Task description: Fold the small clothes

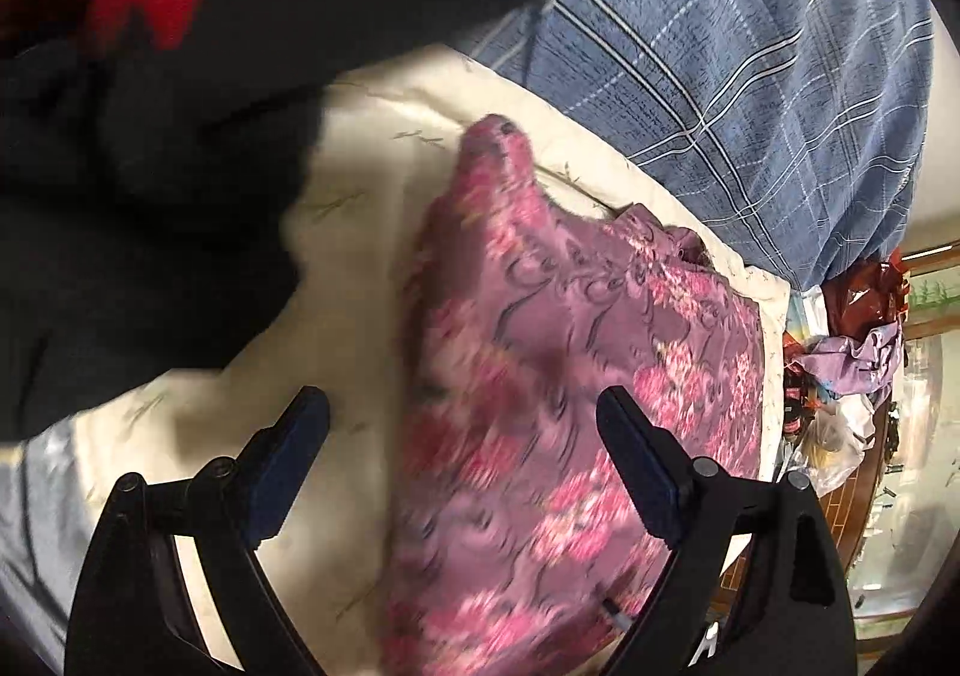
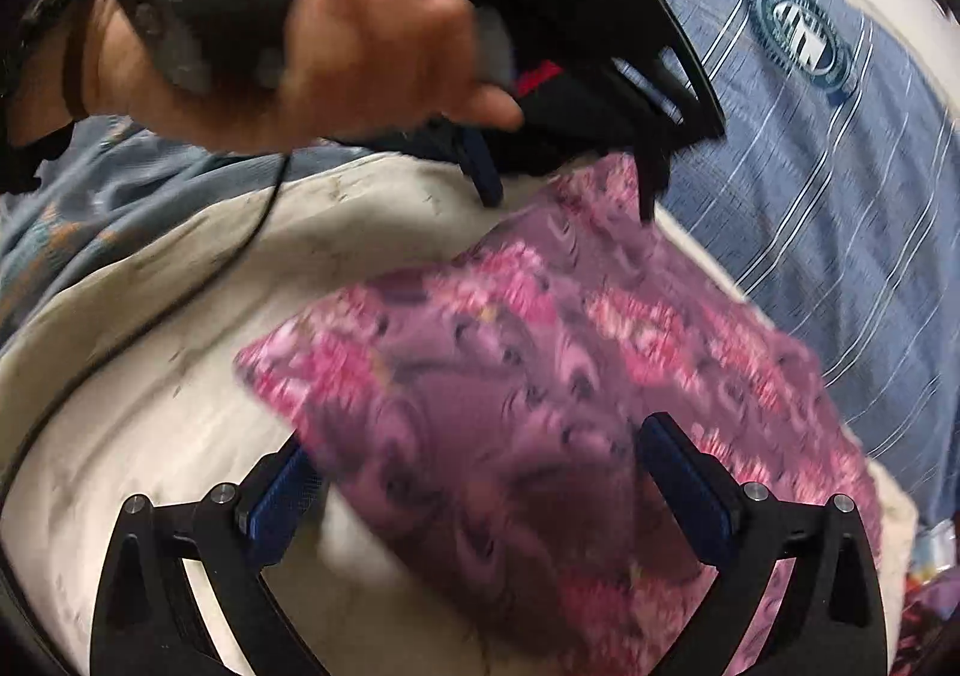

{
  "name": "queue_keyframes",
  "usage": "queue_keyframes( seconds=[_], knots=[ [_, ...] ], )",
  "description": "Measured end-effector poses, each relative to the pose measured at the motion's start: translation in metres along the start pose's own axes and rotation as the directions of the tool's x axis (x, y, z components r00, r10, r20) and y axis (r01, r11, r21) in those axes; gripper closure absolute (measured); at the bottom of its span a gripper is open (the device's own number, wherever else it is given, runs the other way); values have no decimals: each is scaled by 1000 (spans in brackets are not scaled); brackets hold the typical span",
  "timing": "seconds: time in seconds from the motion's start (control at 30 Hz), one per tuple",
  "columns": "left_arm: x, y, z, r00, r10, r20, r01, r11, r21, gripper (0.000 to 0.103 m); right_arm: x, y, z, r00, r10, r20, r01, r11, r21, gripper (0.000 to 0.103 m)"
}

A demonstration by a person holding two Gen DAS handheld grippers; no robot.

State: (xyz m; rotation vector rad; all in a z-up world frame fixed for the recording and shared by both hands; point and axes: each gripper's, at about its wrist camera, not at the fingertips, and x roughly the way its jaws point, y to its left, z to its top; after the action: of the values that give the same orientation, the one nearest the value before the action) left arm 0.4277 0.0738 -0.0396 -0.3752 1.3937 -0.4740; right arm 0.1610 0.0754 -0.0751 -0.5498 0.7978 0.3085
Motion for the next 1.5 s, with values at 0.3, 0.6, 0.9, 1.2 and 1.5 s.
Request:
queue_keyframes(
  seconds=[0.3, 0.6, 0.9, 1.2, 1.5],
  knots=[
    [23, -53, 14, 997, 77, 20, -79, 982, 173, 56, 14, -15, 5, 1000, -6, 30, 6, 1000, -4, 24],
    [-14, -98, -5, 987, 93, 129, -117, 974, 194, 92, -15, -87, -15, 987, 80, 139, -115, 956, 269, 90],
    [-7, -239, -33, 977, 98, 188, -161, 920, 356, 93, -82, -190, -96, 970, 51, 236, -186, 781, 596, 92],
    [118, -360, -60, 965, 235, 115, -261, 845, 467, 93, -94, -269, -210, 975, 37, 217, -200, 561, 803, 96],
    [172, -397, -72, 937, 336, 100, -339, 798, 498, 93, -85, -317, -280, 953, 81, 293, -304, 290, 907, 96]
  ],
)
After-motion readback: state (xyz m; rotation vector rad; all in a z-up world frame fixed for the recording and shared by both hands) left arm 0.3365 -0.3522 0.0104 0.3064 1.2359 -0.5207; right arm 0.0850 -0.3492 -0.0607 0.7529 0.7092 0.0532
